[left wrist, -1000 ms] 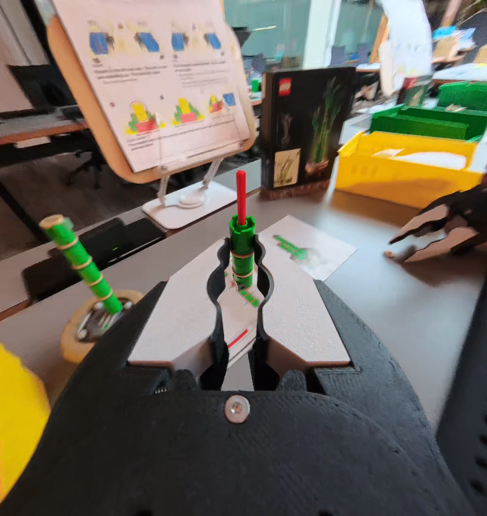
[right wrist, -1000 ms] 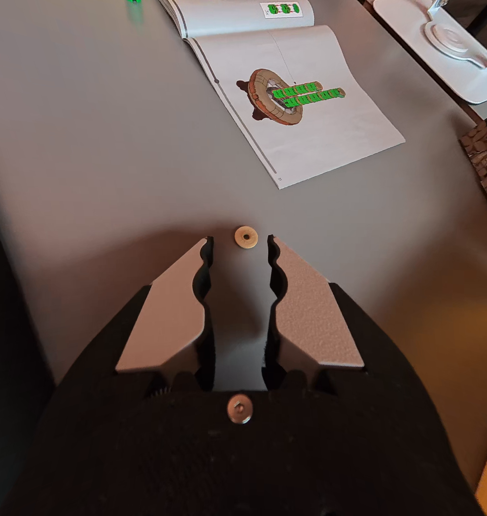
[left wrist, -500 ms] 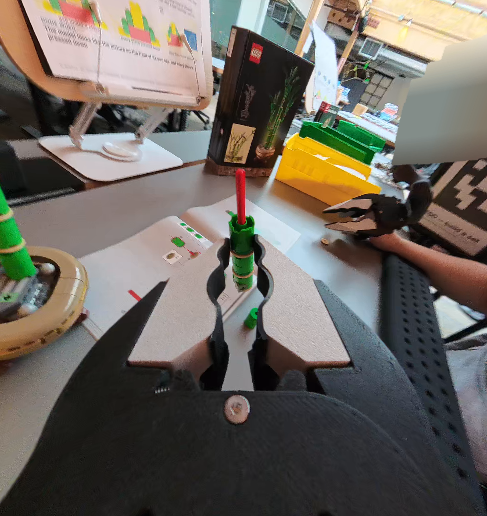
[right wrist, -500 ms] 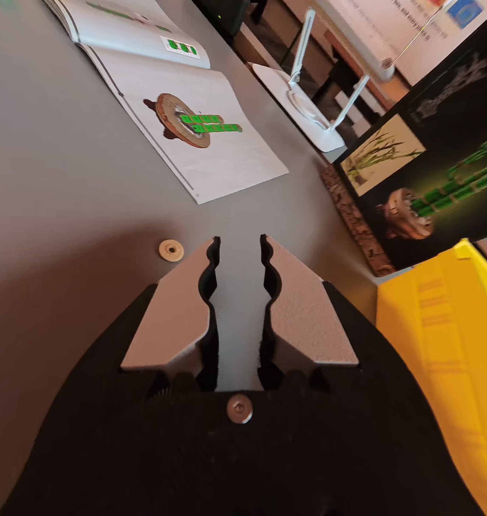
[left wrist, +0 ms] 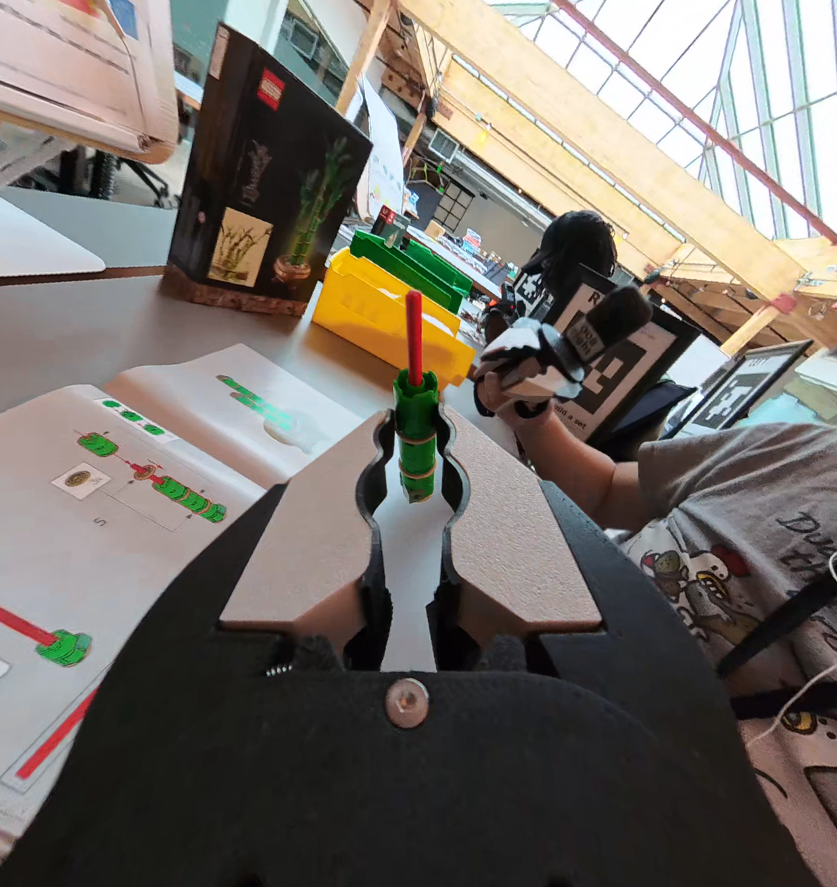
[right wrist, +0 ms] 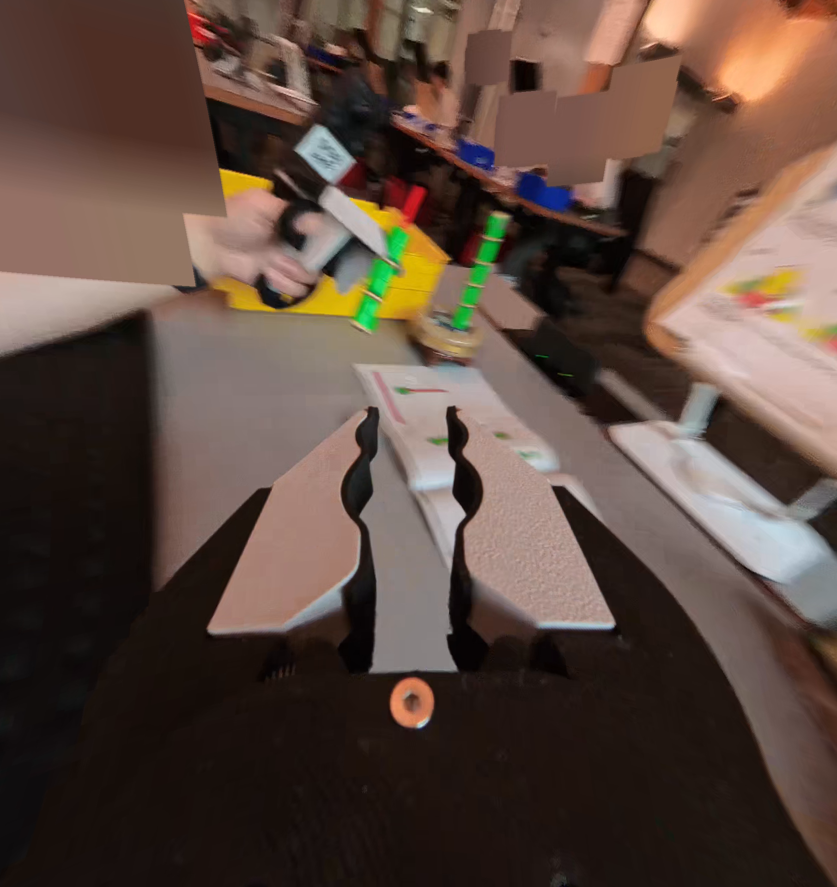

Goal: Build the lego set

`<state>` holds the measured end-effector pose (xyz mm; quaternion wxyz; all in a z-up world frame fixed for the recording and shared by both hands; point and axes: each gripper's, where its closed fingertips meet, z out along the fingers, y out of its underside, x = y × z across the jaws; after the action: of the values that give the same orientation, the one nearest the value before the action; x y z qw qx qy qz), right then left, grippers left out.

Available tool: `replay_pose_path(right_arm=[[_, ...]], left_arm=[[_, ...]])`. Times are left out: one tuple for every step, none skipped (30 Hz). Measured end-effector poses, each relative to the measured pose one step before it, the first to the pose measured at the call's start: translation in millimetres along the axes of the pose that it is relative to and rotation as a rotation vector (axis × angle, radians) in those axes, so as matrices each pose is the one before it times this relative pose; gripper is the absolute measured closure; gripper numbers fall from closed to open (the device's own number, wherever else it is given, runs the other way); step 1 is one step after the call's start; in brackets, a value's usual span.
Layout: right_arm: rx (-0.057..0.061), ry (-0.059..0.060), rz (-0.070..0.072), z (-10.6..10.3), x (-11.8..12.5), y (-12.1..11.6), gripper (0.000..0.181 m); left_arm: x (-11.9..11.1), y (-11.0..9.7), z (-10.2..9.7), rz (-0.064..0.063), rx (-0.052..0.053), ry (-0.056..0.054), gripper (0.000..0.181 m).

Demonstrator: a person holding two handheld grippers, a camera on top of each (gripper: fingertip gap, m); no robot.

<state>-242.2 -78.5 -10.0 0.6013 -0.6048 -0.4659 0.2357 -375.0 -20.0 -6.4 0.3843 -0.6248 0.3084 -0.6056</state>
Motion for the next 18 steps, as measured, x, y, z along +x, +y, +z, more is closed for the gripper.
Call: replay_pose_path(right_arm=[[-0.0276,-0.0881,0.0610,25.10,-12.00,1.27,0.155],[-0.0274,-0.0446,0.0408,23.19,-2.25,4.95,0.159],[0.0029,-0.0169,0.0233,19.53,3.35,4.17,0.159],[0.0081,0.0027,0.0313,15.43,6.36,3.98,0.156],[-0.0047,-0.0236,0.0479,11.79,1.71,4.31,0.150],[-0.0152,-0.0344,0.0549,9.22,-0.25,4.57,0.144],[-0.0208,-0.0376,0.0476,7.42,-1.37,4.55,0.140],[-0.0059,-0.0376,0.0428,5.52,-2.61,2.62,0.137],[0.0118,-0.0342,0.0457,3.71,-3.52,1.51,0.137],[0.0151,-0.0225,0.0471,2.12,-2.59,2.18,0.137],[0.0168,-0.0192,0.0378,0.72,-2.20,2.62,0.142],[0.0162,-0.0238,0.0253,-0.43,-2.89,2.30,0.149],[0.0068,-0.0209,0.0164,-0.96,-2.49,2.67,0.153],[-0.0069,-0.0030,0.0100,-1.33,0.25,3.35,0.160],[0.0043,0.0078,-0.0006,-2.16,1.44,0.56,0.164],[0.0085,-0.0051,-0.0013,-1.93,-0.30,-1.21,0.164],[0.0105,-0.0121,0.0095,-2.25,-0.74,-2.54,0.164],[0.0167,-0.0098,0.0179,-2.80,0.23,-3.44,0.164]], left_arm=[[0.34,4.58,5.09,0.0094,-0.0242,-0.0029,0.167],[-0.58,4.82,4.85,0.0135,-0.0226,-0.0028,0.167],[-3.19,3.73,4.07,0.0144,-0.0122,-0.0148,0.167],[-4.99,3.40,3.18,0.0076,-0.0086,-0.0210,0.167],[-3.53,3.02,2.61,-0.0018,-0.0098,-0.0086,0.167],[-1.42,1.82,2.32,-0.0087,-0.0088,0.0032,0.167],[-0.15,0.42,2.19,-0.0066,-0.0058,0.0067,0.167],[0.24,-0.04,2.22,0.0010,-0.0056,0.0025,0.167],[0.72,0.87,2.66,0.0062,-0.0128,0.0002,0.167],[1.23,1.65,3.19,0.0080,-0.0156,-0.0005,0.167],[1.80,1.86,3.85,0.0064,-0.0120,0.0008,0.167],[2.62,2.80,4.26,0.0014,-0.0144,0.0064,0.167],[2.56,2.94,4.35,0.0014,-0.0128,0.0080,0.167],[1.85,2.33,3.86,0.0003,-0.0081,0.0059,0.167],[0.54,1.26,2.65,0.0012,-0.0015,-0.0012,0.167],[0.50,-1.26,1.26,0.0041,0.0118,-0.0019,0.167],[1.24,-2.63,0.04,0.0103,0.0180,0.0009,0.167],[1.30,-4.00,-0.74,0.0171,0.0255,-0.0006,0.164]])
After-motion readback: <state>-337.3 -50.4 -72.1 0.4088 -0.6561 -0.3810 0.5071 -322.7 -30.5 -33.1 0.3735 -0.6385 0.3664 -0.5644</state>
